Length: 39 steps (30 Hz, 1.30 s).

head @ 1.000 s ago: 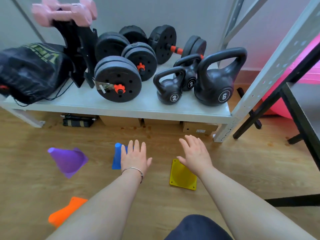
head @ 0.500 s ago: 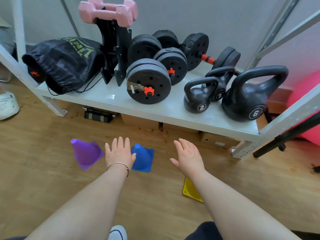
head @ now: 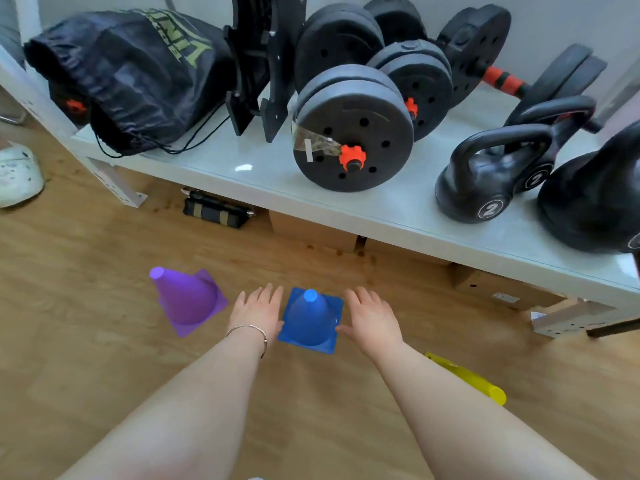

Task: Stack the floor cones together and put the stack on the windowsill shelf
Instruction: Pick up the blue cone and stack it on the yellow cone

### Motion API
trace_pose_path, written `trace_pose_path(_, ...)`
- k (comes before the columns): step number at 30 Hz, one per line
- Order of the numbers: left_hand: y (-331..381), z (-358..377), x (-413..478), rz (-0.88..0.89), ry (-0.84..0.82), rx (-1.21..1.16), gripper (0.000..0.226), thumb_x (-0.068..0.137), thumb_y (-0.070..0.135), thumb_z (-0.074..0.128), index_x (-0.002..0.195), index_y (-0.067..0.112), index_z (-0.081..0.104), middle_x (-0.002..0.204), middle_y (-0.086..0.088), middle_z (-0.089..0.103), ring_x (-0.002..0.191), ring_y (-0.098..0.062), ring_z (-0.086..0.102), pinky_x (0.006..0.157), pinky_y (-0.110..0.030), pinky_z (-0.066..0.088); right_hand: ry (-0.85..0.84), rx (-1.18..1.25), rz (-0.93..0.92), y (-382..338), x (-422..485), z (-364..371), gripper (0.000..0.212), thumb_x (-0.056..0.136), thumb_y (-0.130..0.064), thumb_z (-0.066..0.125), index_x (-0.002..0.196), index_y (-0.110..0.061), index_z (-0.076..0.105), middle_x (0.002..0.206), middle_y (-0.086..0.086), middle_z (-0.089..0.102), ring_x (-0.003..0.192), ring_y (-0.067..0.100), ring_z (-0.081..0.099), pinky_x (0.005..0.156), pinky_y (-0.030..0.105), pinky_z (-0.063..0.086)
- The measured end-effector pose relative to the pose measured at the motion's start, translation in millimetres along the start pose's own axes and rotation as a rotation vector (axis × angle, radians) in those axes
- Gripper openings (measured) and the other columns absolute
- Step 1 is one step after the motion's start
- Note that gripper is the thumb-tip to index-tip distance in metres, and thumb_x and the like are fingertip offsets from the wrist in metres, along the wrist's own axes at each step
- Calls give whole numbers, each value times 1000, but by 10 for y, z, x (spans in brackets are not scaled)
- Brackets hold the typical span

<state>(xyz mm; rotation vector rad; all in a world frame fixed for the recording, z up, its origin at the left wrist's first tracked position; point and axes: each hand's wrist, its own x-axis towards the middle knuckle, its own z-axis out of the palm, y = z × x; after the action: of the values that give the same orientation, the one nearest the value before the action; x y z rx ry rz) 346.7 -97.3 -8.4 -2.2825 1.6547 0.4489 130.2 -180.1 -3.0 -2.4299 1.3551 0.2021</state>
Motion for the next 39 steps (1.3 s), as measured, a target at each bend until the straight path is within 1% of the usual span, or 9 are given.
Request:
trace_pose_path(3, 83, 119, 209, 61, -15, -6, 67, 93, 30, 48, 151, 22, 15, 156, 2, 29, 142, -20, 30, 118, -43, 17, -94, -6, 15, -48, 216, 182, 63, 85, -46, 67, 137, -23, 43, 138, 3, 53, 120, 29, 52, 93, 39, 46)
trace_pose_path(7, 159, 290, 315, 68, -102, -72, 65, 92, 26, 49, 149, 23, 19, 147, 1, 43, 132, -23, 44, 112, -39, 29, -235, 123, 101, -131, 392, 358, 74, 84, -44, 70, 146, -23, 35, 133, 8, 58, 119, 31, 56, 91, 42, 50)
trace_pose_path(11, 161, 403, 269, 15, -120, -275, 65, 89, 25, 54, 147, 29, 26, 131, -4, 59, 113, -33, 58, 95, -39, 46, -267, 267, 123, -140, 379, 431, 77, 79, -37, 75, 146, -26, 38, 130, 6, 63, 117, 28, 60, 94, 39, 52)
trace_pose_path(14, 177, 445, 216, 1, -138, -374, 63, 87, 28, 60, 144, 31, 32, 127, -3, 63, 111, -31, 60, 89, -36, 49, -273, 327, 130, -52, 284, 432, 82, 77, -35, 78, 148, -29, 38, 131, 3, 64, 118, 25, 61, 94, 35, 51)
trace_pose_path(24, 616, 656, -192, -79, -103, -815, 71, 79, 28, 72, 144, 32, 41, 136, 4, 59, 124, -14, 55, 104, -29, 43, -227, 573, 188, 337, -234, 445, 86, 71, -29, 83, 146, -38, 42, 136, -2, 62, 113, 19, 65, 99, 37, 52)
trace_pose_path(28, 737, 478, -298, -90, -38, -956, 70, 74, 23, 77, 138, 32, 50, 129, 7, 64, 118, -8, 58, 98, -24, 45, -185, 587, 156, 442, -365, 209, 84, 71, -29, 84, 145, -35, 45, 138, -4, 61, 112, 20, 66, 101, 35, 51)
trace_pose_path(32, 840, 43, -411, -34, 6, -954, 69, 70, 26, 80, 134, 34, 55, 120, 11, 67, 106, -2, 61, 88, -17, 44, -151, 586, 129, 536, -526, -224, 78, 71, -33, 83, 140, -41, 48, 131, -10, 65, 102, 14, 67, 91, 28, 52)
trace_pose_path(34, 942, -194, -479, -1, 30, -956, 68, 70, 26, 81, 133, 33, 57, 117, 11, 68, 103, -1, 62, 85, -15, 43, -136, 597, 121, 613, -618, -486, 78, 71, -34, 83, 141, -40, 48, 132, -12, 64, 105, 13, 66, 94, 28, 51)
trace_pose_path(39, 1273, -700, -657, 102, 82, -961, 62, 71, 22, 81, 129, 31, 60, 115, 15, 67, 102, -2, 64, 93, -23, 50, -86, 559, 97, 856, -889, -1104, 75, 70, -35, 85, 138, -39, 53, 130, -9, 66, 111, 12, 63, 100, 32, 50)
